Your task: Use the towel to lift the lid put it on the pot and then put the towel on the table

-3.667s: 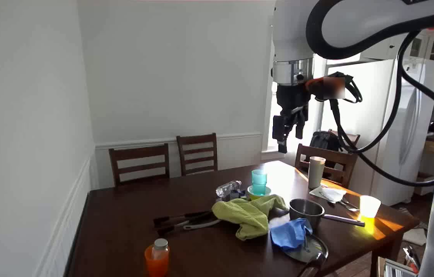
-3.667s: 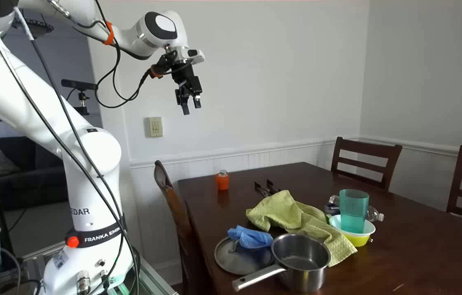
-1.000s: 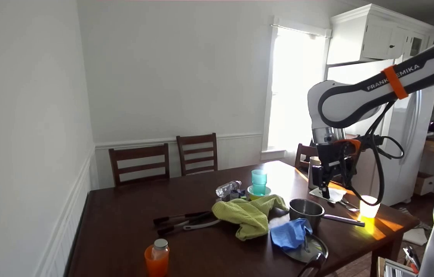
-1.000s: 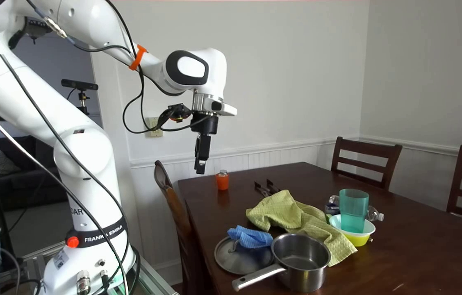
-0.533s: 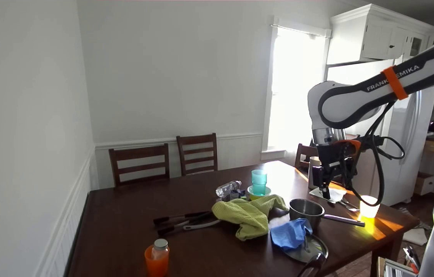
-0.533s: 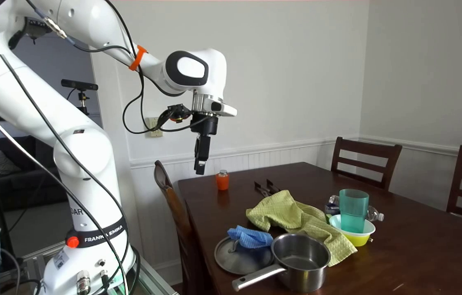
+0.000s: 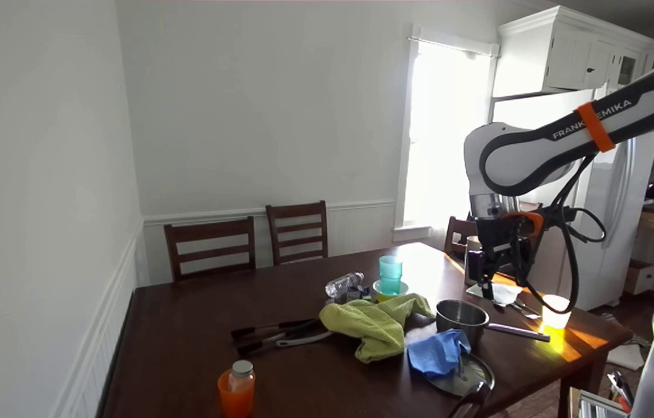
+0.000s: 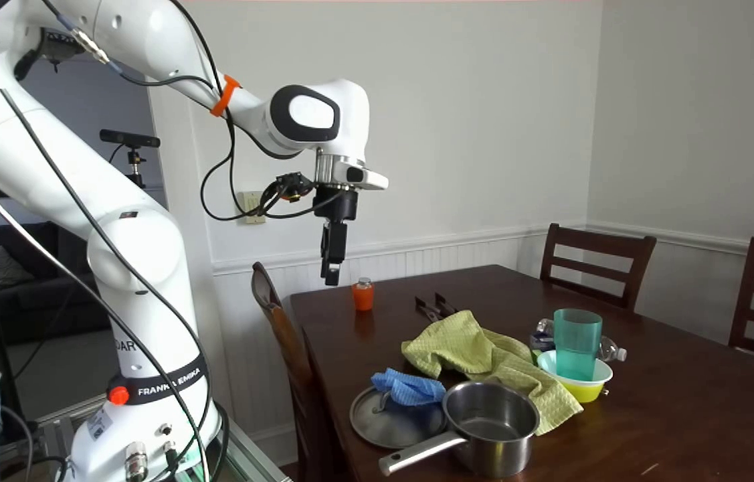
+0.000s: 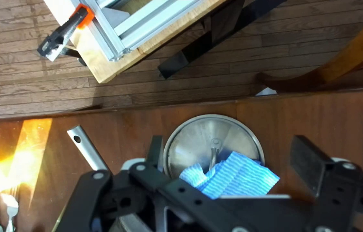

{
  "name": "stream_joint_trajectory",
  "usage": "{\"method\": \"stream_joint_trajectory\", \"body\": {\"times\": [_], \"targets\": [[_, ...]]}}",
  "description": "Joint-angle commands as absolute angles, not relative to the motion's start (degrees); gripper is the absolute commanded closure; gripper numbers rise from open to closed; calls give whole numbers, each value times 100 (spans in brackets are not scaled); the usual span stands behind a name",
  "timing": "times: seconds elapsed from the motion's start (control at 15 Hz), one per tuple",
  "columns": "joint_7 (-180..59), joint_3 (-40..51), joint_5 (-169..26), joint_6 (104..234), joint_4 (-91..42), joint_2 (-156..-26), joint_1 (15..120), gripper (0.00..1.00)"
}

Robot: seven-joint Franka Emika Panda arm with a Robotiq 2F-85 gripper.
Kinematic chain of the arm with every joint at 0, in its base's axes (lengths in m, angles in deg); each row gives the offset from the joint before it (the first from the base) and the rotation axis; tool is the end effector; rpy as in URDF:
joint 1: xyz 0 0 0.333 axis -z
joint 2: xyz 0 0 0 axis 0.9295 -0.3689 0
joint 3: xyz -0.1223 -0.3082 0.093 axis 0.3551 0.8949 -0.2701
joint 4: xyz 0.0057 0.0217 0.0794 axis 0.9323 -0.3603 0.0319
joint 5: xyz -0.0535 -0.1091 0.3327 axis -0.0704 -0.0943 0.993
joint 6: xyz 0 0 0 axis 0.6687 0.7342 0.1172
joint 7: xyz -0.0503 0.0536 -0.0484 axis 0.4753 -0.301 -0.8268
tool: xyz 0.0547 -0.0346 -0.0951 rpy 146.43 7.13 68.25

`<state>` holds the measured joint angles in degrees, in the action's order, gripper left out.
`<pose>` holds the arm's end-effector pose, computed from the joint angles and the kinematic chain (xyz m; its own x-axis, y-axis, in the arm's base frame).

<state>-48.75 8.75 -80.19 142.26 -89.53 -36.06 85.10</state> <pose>0.2301 -0.1190 0.4285 0.8155 -0.5563 -0.1600 -0.5365 -0.8301 0.1518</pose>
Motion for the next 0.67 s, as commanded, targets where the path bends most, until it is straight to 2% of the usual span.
{"method": "stream_joint_trajectory", "body": {"times": [0.0,0.6], "targets": [[-5074,963,-8109,15083,-8948,-3886,8548,0],[-5429,1305,-8018,17195,-8955,-5387,8696,0]]}}
